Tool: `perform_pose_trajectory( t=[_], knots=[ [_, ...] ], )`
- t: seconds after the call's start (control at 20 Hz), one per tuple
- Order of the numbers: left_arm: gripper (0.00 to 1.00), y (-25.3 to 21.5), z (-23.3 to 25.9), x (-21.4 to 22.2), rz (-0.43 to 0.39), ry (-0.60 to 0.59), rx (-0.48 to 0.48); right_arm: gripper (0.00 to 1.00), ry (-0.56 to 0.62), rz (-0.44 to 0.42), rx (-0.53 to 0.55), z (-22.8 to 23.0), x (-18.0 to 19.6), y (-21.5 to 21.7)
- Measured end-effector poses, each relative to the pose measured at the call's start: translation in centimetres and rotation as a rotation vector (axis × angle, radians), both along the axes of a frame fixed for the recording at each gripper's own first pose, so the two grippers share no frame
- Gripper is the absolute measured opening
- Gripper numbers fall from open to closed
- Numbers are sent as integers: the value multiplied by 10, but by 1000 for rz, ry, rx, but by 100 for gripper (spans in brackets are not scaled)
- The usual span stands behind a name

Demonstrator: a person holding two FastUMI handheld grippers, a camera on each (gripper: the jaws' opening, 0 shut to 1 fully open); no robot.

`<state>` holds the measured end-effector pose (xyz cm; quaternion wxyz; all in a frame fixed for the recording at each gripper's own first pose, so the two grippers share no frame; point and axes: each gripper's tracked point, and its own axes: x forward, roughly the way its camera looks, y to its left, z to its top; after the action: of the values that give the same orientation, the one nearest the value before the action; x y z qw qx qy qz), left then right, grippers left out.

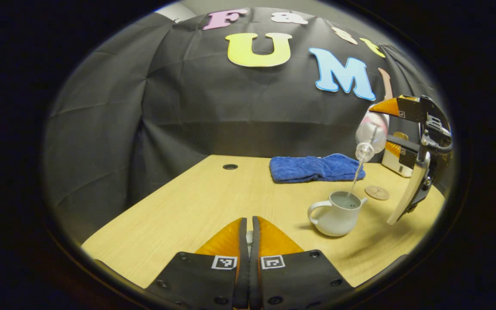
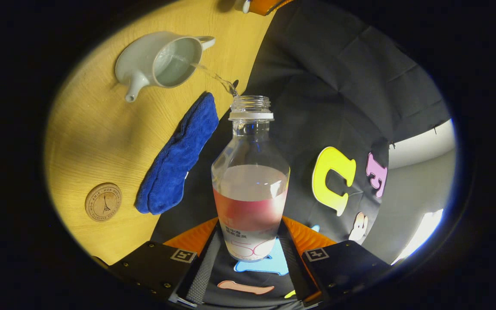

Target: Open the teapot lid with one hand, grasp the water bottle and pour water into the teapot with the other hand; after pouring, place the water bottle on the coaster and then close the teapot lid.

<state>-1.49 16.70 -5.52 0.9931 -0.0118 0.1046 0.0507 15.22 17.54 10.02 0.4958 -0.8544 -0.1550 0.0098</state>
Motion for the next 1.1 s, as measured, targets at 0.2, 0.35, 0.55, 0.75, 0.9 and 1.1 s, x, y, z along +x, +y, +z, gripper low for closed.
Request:
perform_pose_trajectory(
  t=[0.2, 0.35, 0.55, 0.75, 0.9, 1.1],
  knots=[
    [7, 0, 0, 0, 0, 1, 0, 76, -40, 27, -48, 6, -2, 4],
    [7, 0, 0, 0, -1, 4, 3, 76, -56, 47, -75, 8, -4, 8],
    [7, -2, 0, -1, -6, 4, 1, 76, -91, 73, -116, 12, -8, 13],
    [6, -3, 0, -1, -7, 6, 0, 76, -135, 104, -171, 17, -12, 19],
    [6, -4, 0, -1, -4, 6, -1, 76, -190, 135, -218, 20, -17, 25],
    [6, -4, 0, -1, -4, 7, -1, 76, -212, 163, -251, 18, -20, 31]
  ],
)
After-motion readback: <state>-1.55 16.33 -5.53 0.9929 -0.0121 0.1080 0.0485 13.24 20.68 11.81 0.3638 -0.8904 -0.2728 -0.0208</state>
